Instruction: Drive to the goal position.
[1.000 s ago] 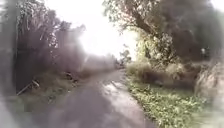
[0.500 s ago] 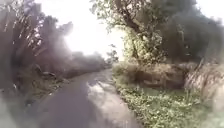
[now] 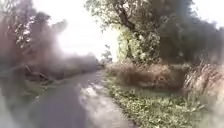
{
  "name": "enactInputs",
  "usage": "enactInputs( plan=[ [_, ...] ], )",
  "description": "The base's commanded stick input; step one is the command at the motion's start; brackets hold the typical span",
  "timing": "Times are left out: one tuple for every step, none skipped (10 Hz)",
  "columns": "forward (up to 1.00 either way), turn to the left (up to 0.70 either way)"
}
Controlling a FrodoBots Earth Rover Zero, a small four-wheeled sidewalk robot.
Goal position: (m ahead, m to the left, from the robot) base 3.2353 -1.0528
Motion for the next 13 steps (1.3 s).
enactInputs(
  plan=[
    [0.5, 0.5],
    [0.5, 0.5],
    [0.5, 0.5],
    [0.5, 0.5],
    [0.5, 0.5],
    [0.5, 0.5],
    [0.5, 0.5],
    [0.5, 0.5],
    [0.5, 0.5],
    [0.5, 0.5],
    [0.5, 0.5],
    [0.5, 0.5],
    [0.5, 0.16]
  ],
)
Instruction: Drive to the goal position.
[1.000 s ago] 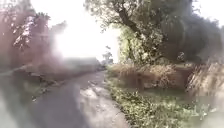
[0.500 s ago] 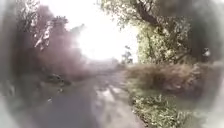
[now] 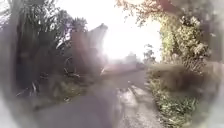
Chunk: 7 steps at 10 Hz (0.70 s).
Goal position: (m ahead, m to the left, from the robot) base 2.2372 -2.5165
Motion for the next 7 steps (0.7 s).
enactInputs(
  plan=[
    [0.5, -0.2],
    [0.5, -0.5],
    [0.5, -0.5],
    [0.5, -0.5],
    [0.5, -0.5],
    [0.5, -0.5],
    [0.5, -0.5]
  ],
)
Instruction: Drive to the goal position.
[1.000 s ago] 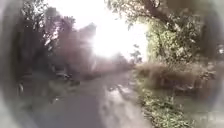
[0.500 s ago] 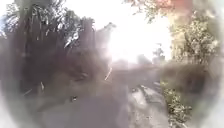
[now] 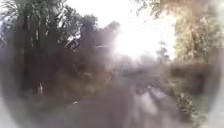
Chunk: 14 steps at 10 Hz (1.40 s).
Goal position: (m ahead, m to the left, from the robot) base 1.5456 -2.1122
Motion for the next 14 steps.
enactInputs(
  plan=[
    [0.5, -0.5],
    [0.5, -0.5],
    [0.5, -0.5],
    [0.5, -0.5],
    [0.5, -0.5],
    [0.5, -0.5],
    [0.33, -0.33],
    [0.0, 0.0],
    [0.0, 0.0],
    [0.0, 0.0],
    [0.0, 0.0],
    [0.0, 0.0],
    [0.0, 0.0],
    [0.0, 0.0]
  ],
)
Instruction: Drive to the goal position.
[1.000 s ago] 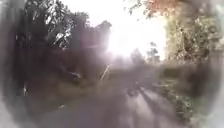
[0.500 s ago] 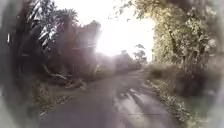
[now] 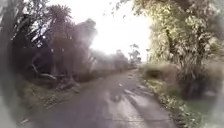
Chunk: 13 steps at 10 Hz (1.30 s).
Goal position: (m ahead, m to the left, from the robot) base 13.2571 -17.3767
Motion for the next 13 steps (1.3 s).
enactInputs(
  plan=[
    [0.0, 0.0],
    [0.0, 0.0],
    [0.17, 0.0],
    [0.5, 0.0],
    [0.5, 0.0],
    [0.5, 0.0],
    [0.5, 0.0],
    [0.5, 0.0],
    [0.5, 0.0],
    [0.5, 0.0],
    [0.5, 0.0],
    [0.5, 0.0],
    [0.5, 0.0]
  ],
)
